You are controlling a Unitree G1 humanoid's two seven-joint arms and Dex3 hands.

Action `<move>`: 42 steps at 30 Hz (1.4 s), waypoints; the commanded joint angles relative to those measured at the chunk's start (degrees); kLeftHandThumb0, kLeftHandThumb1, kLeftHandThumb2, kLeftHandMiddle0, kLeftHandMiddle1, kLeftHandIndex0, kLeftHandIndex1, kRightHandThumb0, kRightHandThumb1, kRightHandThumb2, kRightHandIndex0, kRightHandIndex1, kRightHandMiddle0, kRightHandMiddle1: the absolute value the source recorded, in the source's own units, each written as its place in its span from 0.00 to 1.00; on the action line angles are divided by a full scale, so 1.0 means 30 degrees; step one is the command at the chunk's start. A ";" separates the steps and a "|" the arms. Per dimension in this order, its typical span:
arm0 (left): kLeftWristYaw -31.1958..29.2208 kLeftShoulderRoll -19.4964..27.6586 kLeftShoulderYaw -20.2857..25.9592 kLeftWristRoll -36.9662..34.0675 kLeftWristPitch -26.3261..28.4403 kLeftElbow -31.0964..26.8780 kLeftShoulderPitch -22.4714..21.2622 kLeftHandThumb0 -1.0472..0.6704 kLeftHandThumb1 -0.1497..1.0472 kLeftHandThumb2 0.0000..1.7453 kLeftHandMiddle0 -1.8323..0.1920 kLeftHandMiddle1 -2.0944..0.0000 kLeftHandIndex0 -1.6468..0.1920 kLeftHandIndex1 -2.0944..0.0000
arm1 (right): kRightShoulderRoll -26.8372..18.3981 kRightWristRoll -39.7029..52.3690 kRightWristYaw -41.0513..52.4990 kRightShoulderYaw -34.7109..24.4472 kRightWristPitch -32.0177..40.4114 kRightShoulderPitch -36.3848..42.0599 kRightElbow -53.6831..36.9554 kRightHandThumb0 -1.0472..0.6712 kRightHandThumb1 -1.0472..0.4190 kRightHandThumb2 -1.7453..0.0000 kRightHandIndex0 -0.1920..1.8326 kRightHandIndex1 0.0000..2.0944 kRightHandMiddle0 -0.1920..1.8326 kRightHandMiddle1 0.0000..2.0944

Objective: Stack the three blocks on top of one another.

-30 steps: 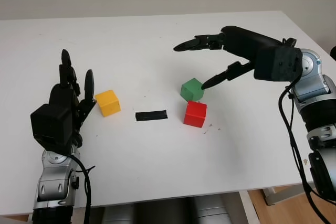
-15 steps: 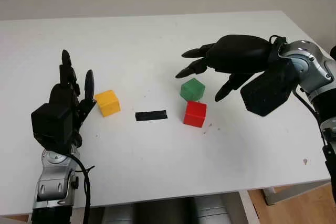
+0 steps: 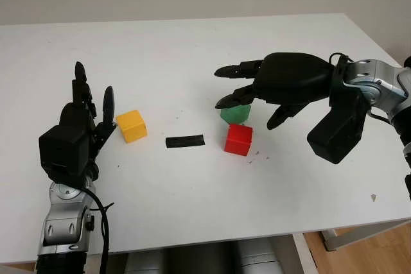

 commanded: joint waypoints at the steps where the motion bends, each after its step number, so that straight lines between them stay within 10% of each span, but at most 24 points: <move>1: -0.0043 0.0183 -0.0024 0.0033 0.0084 -0.0307 -0.0335 0.20 1.00 0.36 1.00 0.97 0.99 0.97 | -0.0382 0.0203 0.0131 0.0119 -0.0243 -0.0060 0.0028 0.34 0.16 0.96 0.11 0.01 0.30 0.02; 42: 0.0100 0.0074 -0.0179 0.0204 0.0523 -0.1077 -0.0034 0.20 1.00 0.36 1.00 0.97 0.99 0.97 | 0.1926 -0.2034 -0.5239 0.2817 -0.0093 0.0462 0.3444 0.31 0.11 0.97 0.08 0.03 0.37 0.06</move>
